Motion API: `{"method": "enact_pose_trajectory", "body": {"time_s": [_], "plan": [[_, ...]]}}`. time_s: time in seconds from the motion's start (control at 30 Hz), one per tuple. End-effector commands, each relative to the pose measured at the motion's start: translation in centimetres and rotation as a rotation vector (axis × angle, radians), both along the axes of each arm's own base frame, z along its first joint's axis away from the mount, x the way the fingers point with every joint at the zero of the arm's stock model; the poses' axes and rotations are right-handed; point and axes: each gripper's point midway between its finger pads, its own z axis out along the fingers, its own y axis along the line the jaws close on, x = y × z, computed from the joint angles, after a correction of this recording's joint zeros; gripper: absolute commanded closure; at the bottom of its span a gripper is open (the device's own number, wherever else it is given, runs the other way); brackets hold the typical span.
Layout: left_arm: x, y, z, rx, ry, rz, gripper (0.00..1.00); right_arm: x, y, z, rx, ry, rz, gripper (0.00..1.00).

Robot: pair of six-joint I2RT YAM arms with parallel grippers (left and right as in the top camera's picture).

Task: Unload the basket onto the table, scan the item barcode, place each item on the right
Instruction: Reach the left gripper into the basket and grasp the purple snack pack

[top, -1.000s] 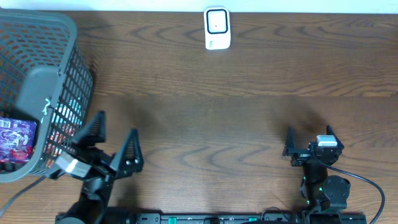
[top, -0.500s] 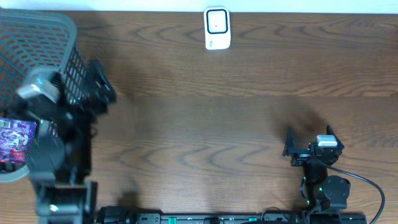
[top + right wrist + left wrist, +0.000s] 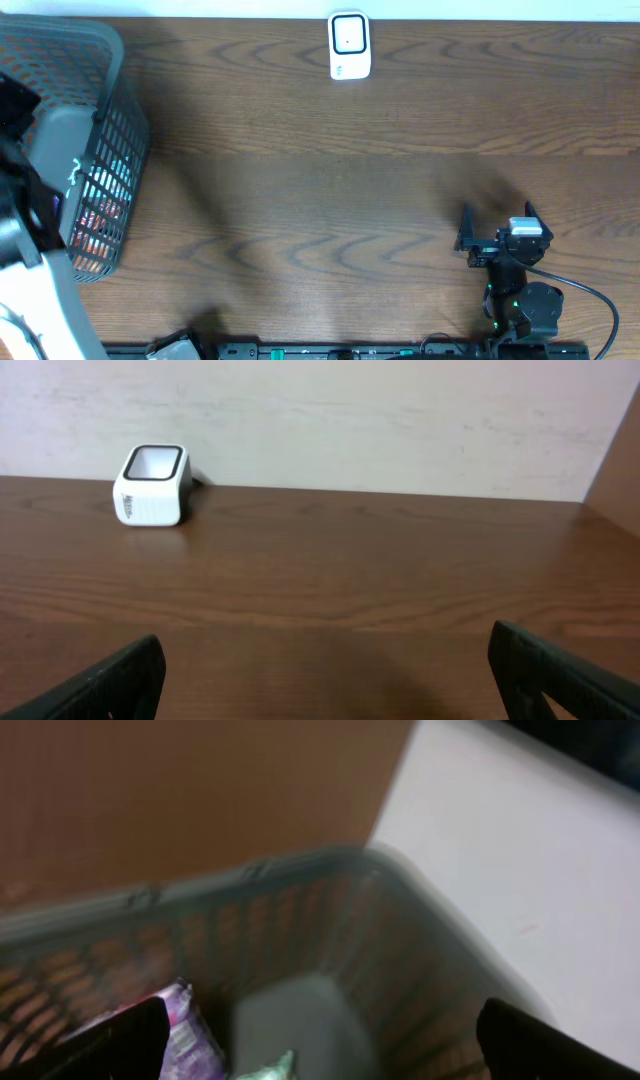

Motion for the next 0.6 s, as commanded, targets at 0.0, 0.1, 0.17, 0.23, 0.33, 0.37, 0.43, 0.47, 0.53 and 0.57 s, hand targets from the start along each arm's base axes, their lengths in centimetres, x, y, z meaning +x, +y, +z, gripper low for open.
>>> {"method": "enact_pose_trajectory", "body": {"time_s": [0.0, 0.1, 0.17, 0.23, 0.33, 0.37, 0.43, 0.47, 0.53, 0.57], "plan": [[-0.1, 1.3, -1.8, -0.045, 0.046, 0.052, 0.02, 0.0, 0.2, -0.1, -0.005, 0.000, 0.009, 0.01], [-0.1, 1.7, -3.3, -0.061, 0.101, 0.071, 0.02, 0.0, 0.2, -0.1, -0.005, 0.000, 0.009, 0.01], [0.0, 2.3, -3.7, -0.059, 0.115, 0.088, 0.02, 0.0, 0.2, -0.1, -0.005, 0.000, 0.009, 0.01], [-0.1, 3.3, -4.2, -0.065, 0.124, 0.113, 0.02, 0.0, 0.2, -0.1, -0.005, 0.000, 0.009, 0.01], [-1.0, 5.5, -5.8, -0.092, 0.165, 0.175, 0.02, 0.0, 0.2, -0.1, -0.005, 0.000, 0.009, 0.01], [-1.4, 6.1, -6.4, -0.104, 0.183, 0.192, 0.02, 0.0, 0.2, -0.1, -0.005, 0.000, 0.009, 0.01], [-2.5, 7.7, -8.2, -0.135, 0.242, 0.237, 0.02, 0.0, 0.2, -0.1, -0.005, 0.000, 0.009, 0.01], [-3.1, 8.3, -9.0, -0.155, 0.267, 0.259, 0.02, 0.0, 0.2, -0.1, -0.005, 0.000, 0.009, 0.01], [-4.0, 9.6, -10.8, -0.181, 0.329, 0.286, 0.02, 0.0, 0.2, -0.1, -0.005, 0.000, 0.009, 0.01], [-4.2, 10.0, -11.4, -0.184, 0.356, 0.287, 0.02, 0.0, 0.2, -0.1, -0.005, 0.000, 0.009, 0.01]]}}
